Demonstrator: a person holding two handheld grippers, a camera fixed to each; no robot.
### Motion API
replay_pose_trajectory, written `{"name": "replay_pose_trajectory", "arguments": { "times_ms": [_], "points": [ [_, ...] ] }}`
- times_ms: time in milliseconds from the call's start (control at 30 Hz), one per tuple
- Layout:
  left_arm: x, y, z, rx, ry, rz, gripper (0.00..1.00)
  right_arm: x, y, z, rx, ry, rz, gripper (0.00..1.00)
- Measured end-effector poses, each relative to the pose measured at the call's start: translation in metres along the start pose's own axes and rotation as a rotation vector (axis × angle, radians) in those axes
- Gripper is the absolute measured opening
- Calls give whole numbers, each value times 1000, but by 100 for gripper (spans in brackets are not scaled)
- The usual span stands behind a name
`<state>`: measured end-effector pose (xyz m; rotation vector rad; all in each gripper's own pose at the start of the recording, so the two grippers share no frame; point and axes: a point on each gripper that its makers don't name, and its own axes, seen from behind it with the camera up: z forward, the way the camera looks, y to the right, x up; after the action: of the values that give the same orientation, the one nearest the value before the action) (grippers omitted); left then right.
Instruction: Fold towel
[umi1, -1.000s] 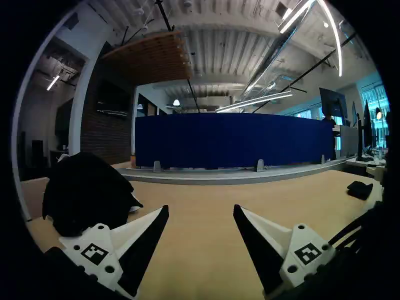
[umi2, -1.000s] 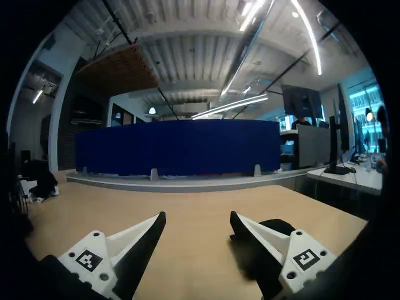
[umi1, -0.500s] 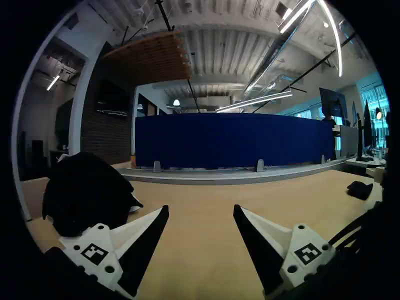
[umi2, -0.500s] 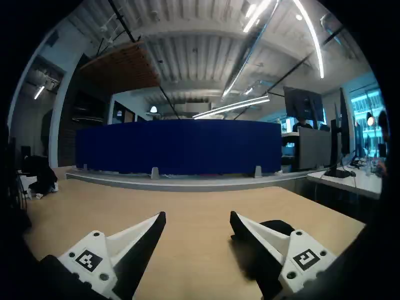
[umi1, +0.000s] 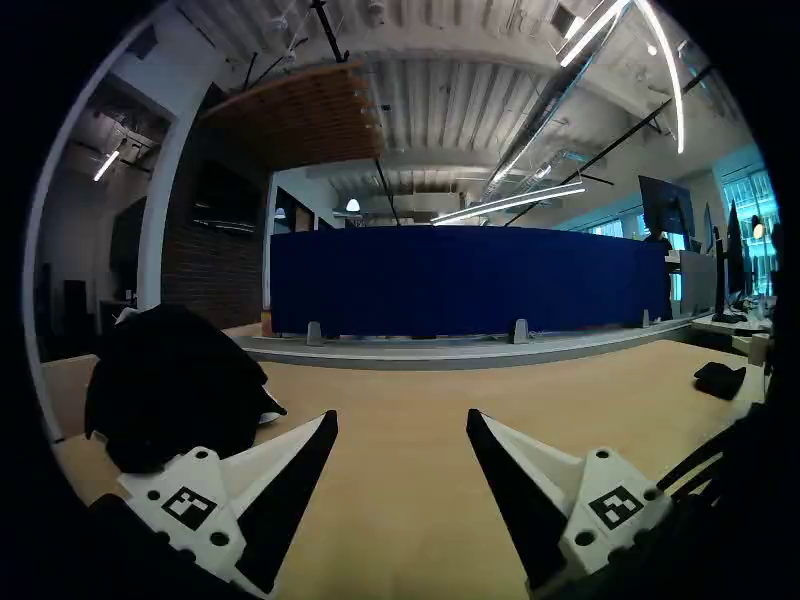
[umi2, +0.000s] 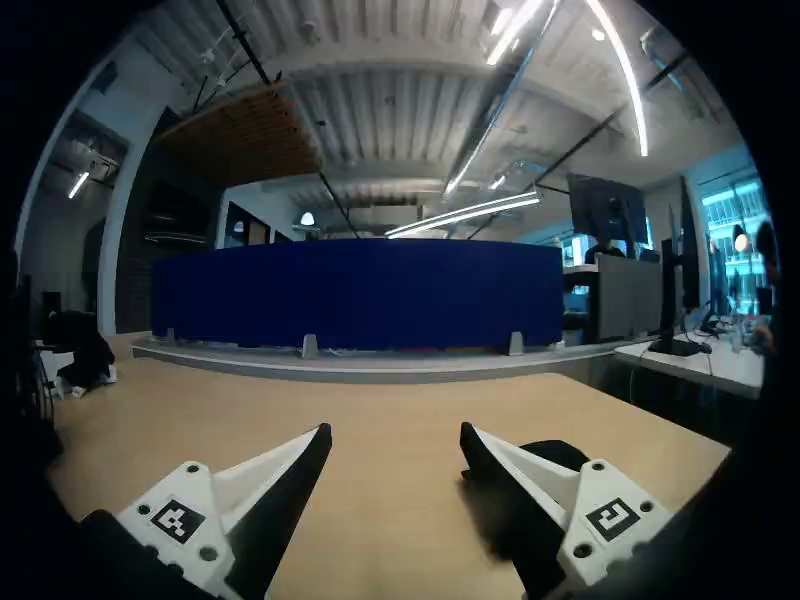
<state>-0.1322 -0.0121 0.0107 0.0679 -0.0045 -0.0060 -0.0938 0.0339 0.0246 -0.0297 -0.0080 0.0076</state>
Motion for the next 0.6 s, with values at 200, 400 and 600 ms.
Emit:
{"name": "replay_pose_trajectory", "arguments": {
  "times_ms": [200,400,600],
  "points": [
    [0,0,1,0,0,0,96,0,0,-1,0,0,0,100],
    [0,0,2,0,0,0,96,0,0,-2,0,0,0,100],
    [0,1,2,0,0,0,96,0,1,-4,0,0,0,99]
  ]
}}
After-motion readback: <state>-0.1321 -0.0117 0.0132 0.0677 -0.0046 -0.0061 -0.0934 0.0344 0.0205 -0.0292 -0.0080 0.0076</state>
